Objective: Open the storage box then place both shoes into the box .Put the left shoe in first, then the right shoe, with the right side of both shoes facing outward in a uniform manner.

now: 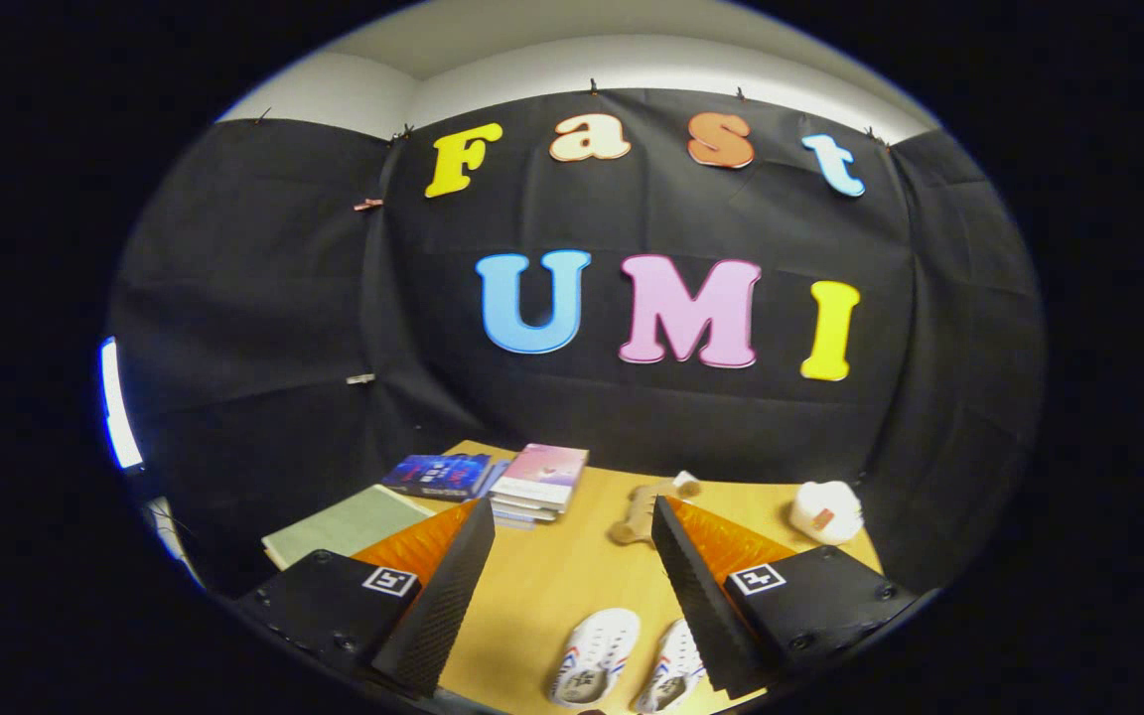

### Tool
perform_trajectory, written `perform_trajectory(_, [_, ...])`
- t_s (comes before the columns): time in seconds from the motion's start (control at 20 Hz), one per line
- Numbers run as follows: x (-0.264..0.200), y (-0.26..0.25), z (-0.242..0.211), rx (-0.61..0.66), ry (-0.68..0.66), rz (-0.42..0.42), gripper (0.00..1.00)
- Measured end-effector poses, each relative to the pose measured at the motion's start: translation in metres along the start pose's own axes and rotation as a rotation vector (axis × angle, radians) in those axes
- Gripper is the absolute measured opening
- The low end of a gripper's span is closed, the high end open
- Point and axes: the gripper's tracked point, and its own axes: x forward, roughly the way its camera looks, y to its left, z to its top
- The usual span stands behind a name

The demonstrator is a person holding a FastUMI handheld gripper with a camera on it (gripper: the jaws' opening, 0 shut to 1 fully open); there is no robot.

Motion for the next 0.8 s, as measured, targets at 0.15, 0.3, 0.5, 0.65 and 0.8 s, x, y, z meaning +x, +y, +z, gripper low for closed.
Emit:
perform_trajectory(0.15, [0.015,0.041,-0.026,0.104,0.090,0.190,0.98])
perform_trajectory(0.3, [0.028,0.075,-0.052,0.159,0.183,0.340,0.98])
perform_trajectory(0.5, [0.044,0.121,-0.087,0.310,0.303,0.538,0.98])
perform_trajectory(0.65, [0.058,0.150,-0.113,0.531,0.429,0.679,0.98])
perform_trajectory(0.8, [0.071,0.159,-0.153,0.725,0.559,0.757,0.98])
